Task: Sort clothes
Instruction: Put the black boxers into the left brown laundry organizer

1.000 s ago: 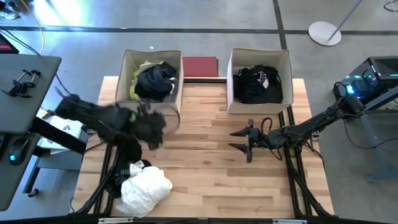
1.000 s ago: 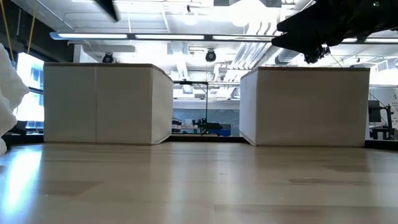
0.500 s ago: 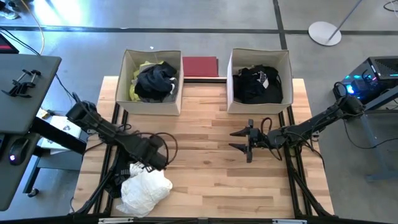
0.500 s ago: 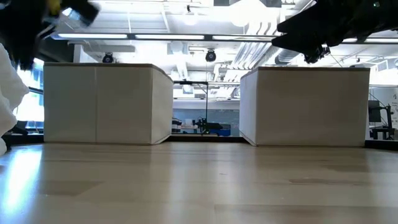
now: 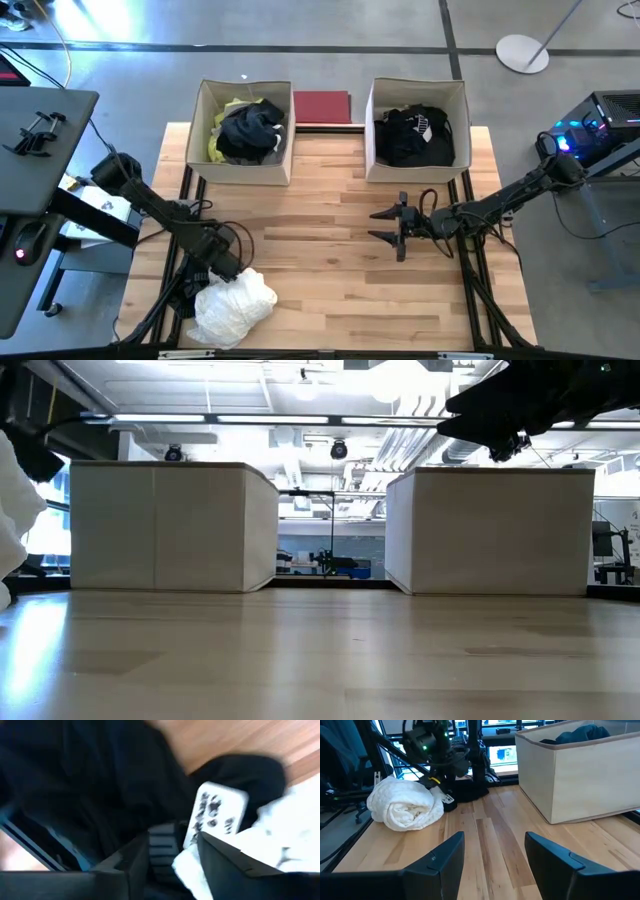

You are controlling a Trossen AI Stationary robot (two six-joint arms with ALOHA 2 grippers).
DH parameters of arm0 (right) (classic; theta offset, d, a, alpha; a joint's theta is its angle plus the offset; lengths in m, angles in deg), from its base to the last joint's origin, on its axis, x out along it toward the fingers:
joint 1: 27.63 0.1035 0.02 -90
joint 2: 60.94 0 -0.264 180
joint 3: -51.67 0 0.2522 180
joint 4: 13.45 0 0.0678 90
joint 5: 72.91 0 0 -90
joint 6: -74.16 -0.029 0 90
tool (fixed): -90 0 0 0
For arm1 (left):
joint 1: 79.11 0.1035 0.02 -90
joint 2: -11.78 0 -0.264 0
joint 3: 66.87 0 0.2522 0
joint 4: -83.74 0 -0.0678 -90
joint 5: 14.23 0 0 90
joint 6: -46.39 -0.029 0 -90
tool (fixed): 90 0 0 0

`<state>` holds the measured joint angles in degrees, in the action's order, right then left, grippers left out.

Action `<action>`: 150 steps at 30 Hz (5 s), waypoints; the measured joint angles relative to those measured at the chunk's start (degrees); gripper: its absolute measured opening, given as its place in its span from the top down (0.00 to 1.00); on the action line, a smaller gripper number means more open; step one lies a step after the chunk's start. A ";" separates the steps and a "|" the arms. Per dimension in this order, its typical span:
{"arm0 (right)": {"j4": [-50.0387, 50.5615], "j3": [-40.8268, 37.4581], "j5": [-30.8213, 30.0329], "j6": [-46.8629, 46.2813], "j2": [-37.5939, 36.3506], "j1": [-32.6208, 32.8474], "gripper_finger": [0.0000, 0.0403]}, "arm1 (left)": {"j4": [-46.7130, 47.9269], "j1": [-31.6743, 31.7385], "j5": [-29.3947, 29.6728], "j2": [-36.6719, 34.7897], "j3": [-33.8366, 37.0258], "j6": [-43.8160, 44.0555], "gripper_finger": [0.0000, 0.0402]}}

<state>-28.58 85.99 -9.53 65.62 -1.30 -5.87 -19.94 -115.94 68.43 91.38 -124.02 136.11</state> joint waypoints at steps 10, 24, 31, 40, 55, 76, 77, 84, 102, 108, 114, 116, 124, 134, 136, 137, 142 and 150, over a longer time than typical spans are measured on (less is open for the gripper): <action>-0.52 0.00 0.07 -0.06 0.00 0.00 0.51 | -15.36 -2.01 -5.14 0.63 10.93 4.50 0.40; -0.52 -0.02 0.00 -0.01 -0.02 0.00 0.51 | -16.92 -1.76 9.07 1.65 8.41 -3.75 0.96; -0.99 -0.02 -0.30 1.04 -0.02 0.00 0.51 | -2.88 -0.03 23.84 1.87 -1.52 -1.32 0.99; -1.82 -0.02 -0.30 1.05 -0.02 0.00 0.51 | 22.15 3.64 45.92 1.54 -26.25 -10.22 1.00; -1.23 -0.02 -0.26 0.85 0.00 0.00 0.51 | 17.06 12.51 36.56 1.23 -41.84 -34.89 1.00; -0.96 -0.02 -0.26 1.03 0.00 0.00 0.51 | -39.75 13.85 -1.36 -0.26 -6.81 -40.68 0.64; -0.98 -0.02 -0.26 1.03 -0.02 0.00 0.51 | -39.77 14.18 -0.86 -1.17 -7.42 -42.12 0.62; -0.68 -0.02 -0.24 0.87 0.00 0.00 0.51 | -41.74 14.76 12.85 -4.73 -9.36 -52.00 0.60; -0.50 -0.02 -0.26 0.52 -0.01 0.00 0.51 | -29.47 14.11 10.16 12.74 -9.35 -71.64 0.57; -0.51 -0.02 -0.35 0.50 -0.01 0.00 0.51 | -23.15 14.41 6.74 16.94 -13.98 -73.51 0.95; -0.57 -0.02 -0.59 0.44 0.00 0.00 0.51 | -13.84 13.46 15.76 15.55 -28.09 -77.39 0.99; -0.69 -0.02 -0.61 0.44 0.00 0.00 0.51 | -11.84 12.74 20.46 14.56 -33.65 -79.84 0.99; -0.93 -0.02 -0.70 0.44 0.00 0.00 0.51 | -9.62 10.10 57.96 8.45 -49.01 -98.05 0.99; -1.02 -0.02 -0.74 0.94 0.00 -0.02 0.51 | -9.39 28.75 79.40 -2.08 -50.14 -109.93 1.00; -1.02 -0.02 -0.74 0.91 0.00 0.00 0.51 | -9.44 36.49 77.26 -3.57 -48.51 -109.31 1.00; -0.99 -0.02 -0.74 0.81 0.00 0.00 0.51 | -9.35 40.33 75.62 -4.00 -47.41 -108.89 1.00; -0.70 -0.02 -0.72 0.50 -0.01 0.00 0.51 | -12.63 59.56 63.87 -4.33 -39.82 -105.07 1.00; -0.17 -0.02 -0.72 -0.46 -0.01 0.00 0.51 | -38.72 75.44 43.88 -0.87 -17.36 -104.94 1.00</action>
<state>-28.74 85.97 -10.25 65.16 -1.31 -5.87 -58.66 -40.50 112.31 90.52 -141.38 31.17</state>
